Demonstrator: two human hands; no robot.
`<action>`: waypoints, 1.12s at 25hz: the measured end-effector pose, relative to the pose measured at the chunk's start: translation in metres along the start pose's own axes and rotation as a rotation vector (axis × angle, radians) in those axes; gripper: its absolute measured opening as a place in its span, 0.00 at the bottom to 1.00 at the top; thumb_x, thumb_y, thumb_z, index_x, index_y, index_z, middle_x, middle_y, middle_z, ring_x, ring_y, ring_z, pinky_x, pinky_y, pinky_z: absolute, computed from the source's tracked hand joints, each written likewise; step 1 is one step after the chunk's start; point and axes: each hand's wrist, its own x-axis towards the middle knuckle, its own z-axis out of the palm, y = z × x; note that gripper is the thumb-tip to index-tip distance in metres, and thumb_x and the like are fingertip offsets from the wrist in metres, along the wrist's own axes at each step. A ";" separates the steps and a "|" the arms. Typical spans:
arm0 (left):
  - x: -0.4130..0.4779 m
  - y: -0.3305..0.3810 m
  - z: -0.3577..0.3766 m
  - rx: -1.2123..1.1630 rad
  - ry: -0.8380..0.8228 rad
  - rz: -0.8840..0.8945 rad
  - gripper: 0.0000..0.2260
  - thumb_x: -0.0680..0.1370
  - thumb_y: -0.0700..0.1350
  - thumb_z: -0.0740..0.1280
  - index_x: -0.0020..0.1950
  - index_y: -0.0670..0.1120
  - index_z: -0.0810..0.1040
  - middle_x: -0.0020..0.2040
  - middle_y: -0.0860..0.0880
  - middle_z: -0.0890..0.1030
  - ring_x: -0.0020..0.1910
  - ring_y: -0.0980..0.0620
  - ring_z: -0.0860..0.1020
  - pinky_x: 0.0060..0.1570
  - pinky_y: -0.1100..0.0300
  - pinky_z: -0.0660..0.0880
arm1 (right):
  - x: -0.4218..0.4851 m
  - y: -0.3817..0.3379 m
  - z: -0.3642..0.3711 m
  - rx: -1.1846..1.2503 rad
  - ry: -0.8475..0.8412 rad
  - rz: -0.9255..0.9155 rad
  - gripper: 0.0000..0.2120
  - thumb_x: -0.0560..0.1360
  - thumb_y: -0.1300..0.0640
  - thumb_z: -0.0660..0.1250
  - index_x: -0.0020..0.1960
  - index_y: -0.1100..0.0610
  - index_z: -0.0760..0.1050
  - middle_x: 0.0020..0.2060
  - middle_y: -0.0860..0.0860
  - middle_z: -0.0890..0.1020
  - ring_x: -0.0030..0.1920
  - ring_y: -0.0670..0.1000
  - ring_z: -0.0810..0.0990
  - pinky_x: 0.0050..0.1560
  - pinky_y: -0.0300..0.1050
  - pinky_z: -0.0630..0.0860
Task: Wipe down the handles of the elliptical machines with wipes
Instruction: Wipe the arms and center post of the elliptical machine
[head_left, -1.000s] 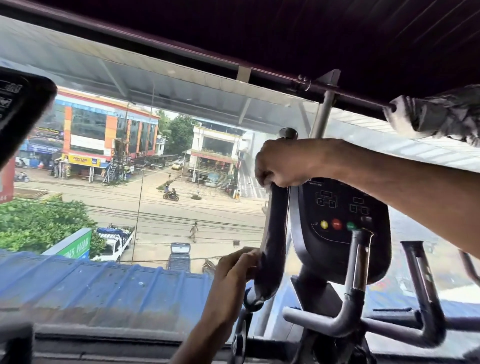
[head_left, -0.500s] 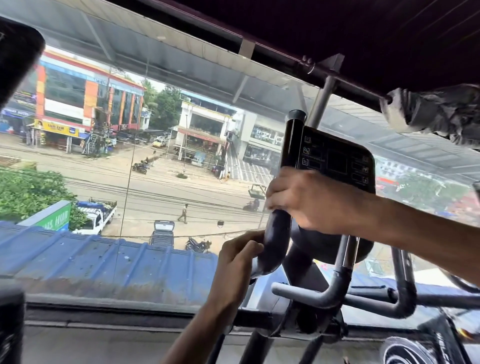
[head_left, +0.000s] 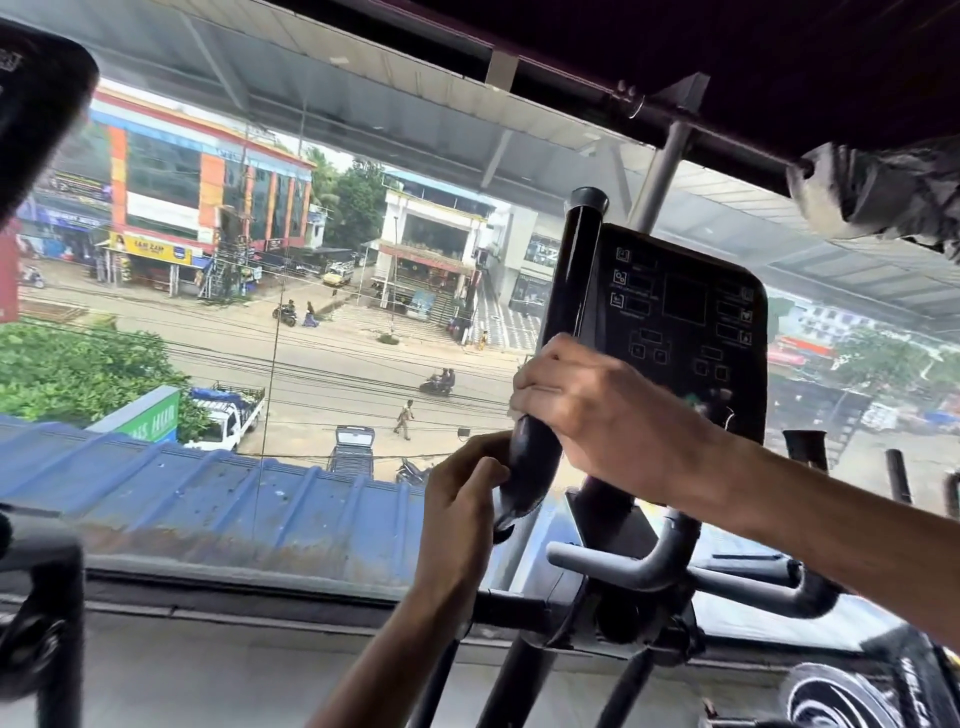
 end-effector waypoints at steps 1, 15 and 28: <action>-0.003 0.000 0.003 -0.010 0.028 0.013 0.14 0.71 0.42 0.60 0.47 0.42 0.83 0.45 0.36 0.82 0.43 0.46 0.79 0.46 0.52 0.74 | -0.001 -0.002 0.001 -0.001 -0.017 -0.030 0.13 0.78 0.67 0.64 0.57 0.58 0.84 0.51 0.50 0.83 0.56 0.51 0.76 0.58 0.46 0.79; -0.038 -0.004 0.003 0.212 0.302 0.327 0.17 0.78 0.37 0.72 0.65 0.50 0.80 0.57 0.53 0.85 0.58 0.53 0.83 0.58 0.60 0.78 | -0.013 -0.017 0.025 0.443 0.346 0.097 0.06 0.77 0.62 0.76 0.54 0.59 0.84 0.48 0.49 0.85 0.49 0.49 0.84 0.52 0.51 0.83; -0.025 0.013 -0.001 0.022 0.217 0.319 0.03 0.78 0.35 0.73 0.49 0.36 0.80 0.42 0.43 0.85 0.43 0.51 0.83 0.46 0.58 0.80 | -0.045 -0.040 0.040 0.988 0.474 0.457 0.10 0.75 0.56 0.78 0.56 0.56 0.85 0.47 0.44 0.88 0.50 0.47 0.88 0.56 0.46 0.84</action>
